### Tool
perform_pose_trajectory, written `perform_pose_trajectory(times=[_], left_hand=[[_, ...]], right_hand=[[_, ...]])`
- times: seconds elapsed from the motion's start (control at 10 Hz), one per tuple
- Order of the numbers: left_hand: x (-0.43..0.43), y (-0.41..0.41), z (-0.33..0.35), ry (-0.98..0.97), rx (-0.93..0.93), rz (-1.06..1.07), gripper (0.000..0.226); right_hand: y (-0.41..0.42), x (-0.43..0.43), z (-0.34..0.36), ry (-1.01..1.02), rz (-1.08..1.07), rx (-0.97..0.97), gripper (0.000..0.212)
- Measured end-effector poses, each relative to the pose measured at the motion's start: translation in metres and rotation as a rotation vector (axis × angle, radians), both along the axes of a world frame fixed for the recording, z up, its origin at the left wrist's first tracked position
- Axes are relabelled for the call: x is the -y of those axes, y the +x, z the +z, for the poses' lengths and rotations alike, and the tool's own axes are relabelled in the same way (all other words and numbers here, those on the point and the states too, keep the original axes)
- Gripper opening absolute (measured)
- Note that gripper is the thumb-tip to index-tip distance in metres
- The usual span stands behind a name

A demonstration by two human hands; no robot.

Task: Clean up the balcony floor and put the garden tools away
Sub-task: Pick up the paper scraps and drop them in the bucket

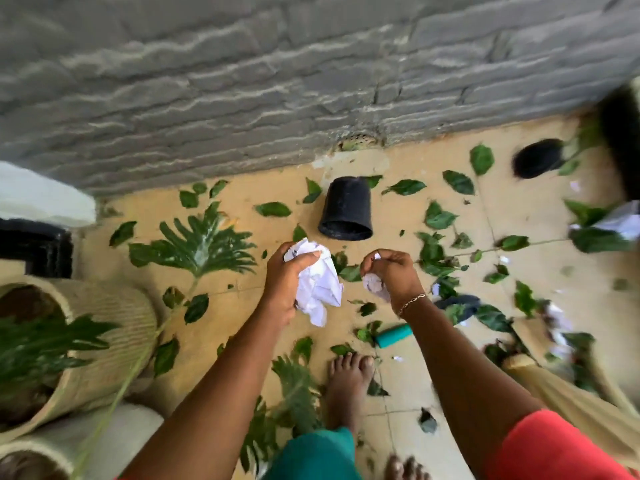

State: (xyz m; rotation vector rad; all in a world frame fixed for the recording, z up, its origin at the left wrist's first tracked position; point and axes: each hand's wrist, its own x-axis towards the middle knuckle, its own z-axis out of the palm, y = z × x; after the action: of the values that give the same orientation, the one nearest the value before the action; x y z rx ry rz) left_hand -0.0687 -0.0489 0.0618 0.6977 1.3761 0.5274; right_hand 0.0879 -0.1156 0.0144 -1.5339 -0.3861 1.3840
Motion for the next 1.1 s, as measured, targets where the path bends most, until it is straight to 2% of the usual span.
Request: perform_pose_trajectory(times=[0.1, 0.2, 0.3, 0.4, 0.5, 0.6, 0.7, 0.8, 0.9, 1.0, 1.1], left_hand=[[0.012, 0.026, 0.065, -0.025, 0.032, -0.031, 0.028], [0.029, 0.043, 0.137, -0.034, 0.048, -0.066, 0.022], [0.049, 0.057, 0.217, -0.045, 0.078, -0.135, 0.032], [0.071, 0.071, 0.298, 0.023, 0.106, -0.217, 0.012], [0.092, 0.083, 0.372, 0.058, 0.148, -0.304, 0.014], [0.115, 0.099, 0.430, 0.039, 0.166, -0.415, 0.034], [0.147, 0.112, 0.468, -0.029, 0.165, -0.488, 0.069], [0.169, 0.137, 0.487, 0.011, 0.209, -0.729, 0.084], [0.185, 0.156, 0.503, 0.003, 0.224, -0.857, 0.058], [0.203, 0.181, 0.515, -0.028, 0.246, -0.967, 0.057], [0.224, 0.200, 0.527, -0.061, 0.269, -1.087, 0.038]], right_hand=[[0.021, 0.017, 0.073, 0.001, -0.133, -0.036, 0.053], [0.034, 0.039, 0.156, 0.049, -0.219, -0.050, 0.033], [0.042, 0.063, 0.241, 0.080, -0.266, -0.018, 0.014], [0.051, 0.093, 0.317, 0.119, -0.350, -0.001, 0.029], [0.058, 0.127, 0.394, 0.145, -0.418, 0.008, 0.030], [0.063, 0.165, 0.471, 0.191, -0.438, 0.079, 0.013], [0.069, 0.207, 0.523, 0.189, -0.451, 0.198, 0.017], [0.077, 0.244, 0.555, 0.175, -0.589, 0.240, 0.037], [0.079, 0.276, 0.573, 0.128, -0.744, 0.265, 0.035], [0.075, 0.301, 0.586, 0.089, -0.918, 0.254, 0.018], [0.064, 0.324, 0.593, 0.062, -1.088, 0.249, 0.010]])
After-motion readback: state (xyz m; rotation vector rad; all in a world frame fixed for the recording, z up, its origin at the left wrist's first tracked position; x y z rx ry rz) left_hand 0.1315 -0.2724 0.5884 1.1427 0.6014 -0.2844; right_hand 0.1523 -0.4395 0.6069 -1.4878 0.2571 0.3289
